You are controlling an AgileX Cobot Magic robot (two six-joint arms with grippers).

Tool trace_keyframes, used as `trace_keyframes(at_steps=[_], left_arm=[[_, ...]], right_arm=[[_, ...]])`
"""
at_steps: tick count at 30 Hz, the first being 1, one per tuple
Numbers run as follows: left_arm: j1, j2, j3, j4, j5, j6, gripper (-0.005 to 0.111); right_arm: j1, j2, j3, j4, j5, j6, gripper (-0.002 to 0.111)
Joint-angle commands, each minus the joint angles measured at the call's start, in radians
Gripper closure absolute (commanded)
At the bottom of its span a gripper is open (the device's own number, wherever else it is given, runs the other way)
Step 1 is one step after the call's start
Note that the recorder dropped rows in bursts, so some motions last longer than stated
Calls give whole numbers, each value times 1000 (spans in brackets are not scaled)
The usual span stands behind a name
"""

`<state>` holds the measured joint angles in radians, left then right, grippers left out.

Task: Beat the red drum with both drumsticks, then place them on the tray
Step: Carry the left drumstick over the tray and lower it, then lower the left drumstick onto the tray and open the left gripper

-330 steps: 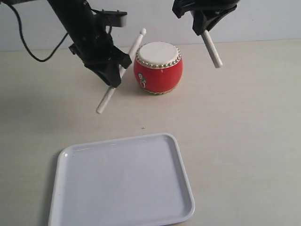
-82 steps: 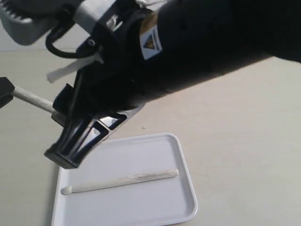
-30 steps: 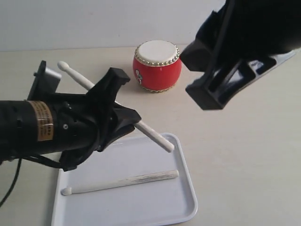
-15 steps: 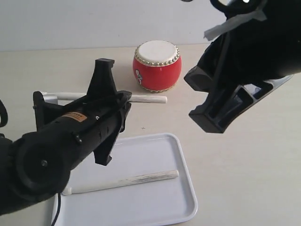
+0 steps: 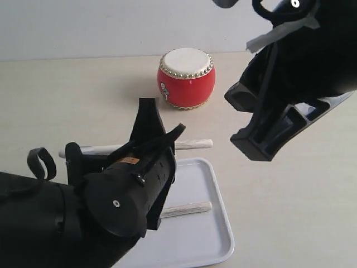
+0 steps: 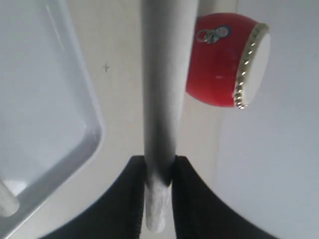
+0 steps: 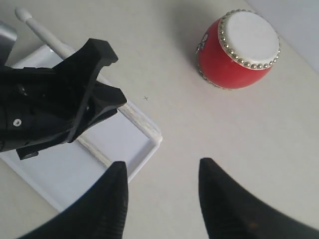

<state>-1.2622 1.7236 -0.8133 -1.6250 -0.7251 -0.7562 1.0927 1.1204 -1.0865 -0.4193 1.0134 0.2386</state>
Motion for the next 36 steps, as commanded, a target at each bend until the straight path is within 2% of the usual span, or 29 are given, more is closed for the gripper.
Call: trace_keyframes(at_steps=[1, 11, 17, 36], left_arm=[[-25, 29, -7, -51, 36, 12, 107], [-26, 65, -7, -81, 51, -33, 107], [-26, 68, -7, -81, 51, 24, 107], [-22, 68, 1, -119, 92, 17, 107]], right_arm=[[1, -5, 3, -42, 36, -2, 65], [1, -5, 3, -52, 38, -2, 65], [1, -5, 3, -53, 32, -2, 65], [1, -5, 3, -53, 52, -8, 65]])
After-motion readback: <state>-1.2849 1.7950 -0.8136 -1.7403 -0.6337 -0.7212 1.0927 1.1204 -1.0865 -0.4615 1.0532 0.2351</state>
